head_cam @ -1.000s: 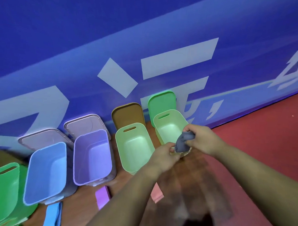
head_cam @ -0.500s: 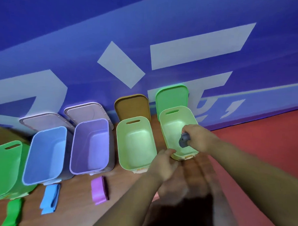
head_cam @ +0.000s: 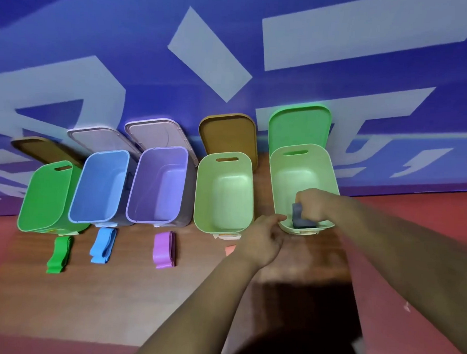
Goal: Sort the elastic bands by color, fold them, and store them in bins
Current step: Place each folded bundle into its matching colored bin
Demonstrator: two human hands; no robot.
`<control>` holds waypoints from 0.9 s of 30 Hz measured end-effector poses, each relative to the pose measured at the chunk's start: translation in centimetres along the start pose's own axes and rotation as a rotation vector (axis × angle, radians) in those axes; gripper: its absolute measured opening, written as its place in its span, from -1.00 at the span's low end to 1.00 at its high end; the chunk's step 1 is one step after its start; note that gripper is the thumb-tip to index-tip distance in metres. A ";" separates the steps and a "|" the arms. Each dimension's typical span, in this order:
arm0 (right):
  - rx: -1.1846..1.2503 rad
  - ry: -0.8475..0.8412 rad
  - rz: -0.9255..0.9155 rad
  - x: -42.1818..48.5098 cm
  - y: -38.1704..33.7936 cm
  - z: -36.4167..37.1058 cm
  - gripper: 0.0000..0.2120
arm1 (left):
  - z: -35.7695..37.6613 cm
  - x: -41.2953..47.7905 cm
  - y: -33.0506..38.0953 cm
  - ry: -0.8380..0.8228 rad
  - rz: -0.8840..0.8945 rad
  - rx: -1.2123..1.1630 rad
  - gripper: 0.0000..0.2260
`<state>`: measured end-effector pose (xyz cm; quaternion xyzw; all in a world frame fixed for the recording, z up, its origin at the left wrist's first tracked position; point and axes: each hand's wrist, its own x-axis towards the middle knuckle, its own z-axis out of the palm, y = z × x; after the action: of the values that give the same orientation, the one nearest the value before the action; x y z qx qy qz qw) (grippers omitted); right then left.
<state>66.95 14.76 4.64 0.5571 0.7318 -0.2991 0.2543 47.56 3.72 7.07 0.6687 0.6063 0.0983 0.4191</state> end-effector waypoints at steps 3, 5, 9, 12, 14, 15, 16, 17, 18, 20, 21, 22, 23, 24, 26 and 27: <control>0.000 0.025 -0.018 1.0 0.2 -0.3 -0.70 | -0.2 -1.0 -0.4 0.007 0.039 -0.030 -0.53; -0.003 0.045 -0.017 1.6 0.0 -0.3 -0.68 | -0.5 -1.7 -0.9 0.029 0.063 -0.035 -0.53; -0.066 0.137 0.003 2.1 -0.1 0.4 -0.64 | -0.9 -3.7 -2.5 0.005 -0.039 -0.022 -0.64; -0.119 0.184 0.034 1.8 0.2 1.1 -0.66 | -0.7 -5.0 -4.8 -0.011 -0.113 0.052 -0.74; -0.145 0.216 0.062 1.5 0.4 1.4 -0.67 | -0.5 -5.7 -5.8 0.011 -0.158 0.124 -0.72; -0.150 0.236 0.076 1.4 0.5 1.5 -0.66 | -0.4 -5.9 -6.1 0.025 -0.181 0.168 -0.69; -0.146 0.259 0.088 1.2 0.5 1.6 -0.65 | -0.2 -6.1 -6.5 0.038 -0.197 0.214 -0.62; -0.136 0.284 0.094 1.1 0.5 1.7 -0.65 | -0.1 -6.1 -6.9 0.049 -0.202 0.257 -0.54; -0.118 0.306 0.093 0.8 0.4 1.7 -0.66 | 0.1 -6.1 -7.4 0.055 -0.205 0.296 -0.47; -0.065 0.345 0.071 0.3 0.2 1.5 -0.68 | 0.7 -5.7 -8.5 0.058 -0.216 0.347 -0.47; -0.025 0.362 0.053 0.0 0.1 1.4 -0.68 | 0.9 -5.5 -8.9 0.066 -0.218 0.355 -0.49; 0.026 0.378 0.033 -0.3 0.0 1.4 -0.68 | 1.2 -5.2 -9.1 0.073 -0.229 0.357 -0.50; 0.085 0.399 0.014 -0.7 -0.3 1.5 -0.69 | 1.4 -4.9 -9.5 0.080 -0.238 0.362 -0.50; 0.154 0.428 -0.001 -1.3 -0.6 1.6 -0.70 | 1.5 -4.6 -9.8 0.075 -0.253 0.379 -0.52; 0.291 0.509 -0.015 -2.6 -1.3 2.0 -0.75 | 2.0 -3.9 -11.2 0.042 -0.286 0.432 -0.52; 0.340 0.549 -0.016 -3.3 -1.7 2.3 -0.77 | 2.1 -3.7 -11.8 0.042 -0.293 0.441 -0.48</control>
<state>66.25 10.58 5.69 0.6458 0.7169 -0.2578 -0.0515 39.41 -1.52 -0.94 0.6467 0.7119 -0.0839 0.2606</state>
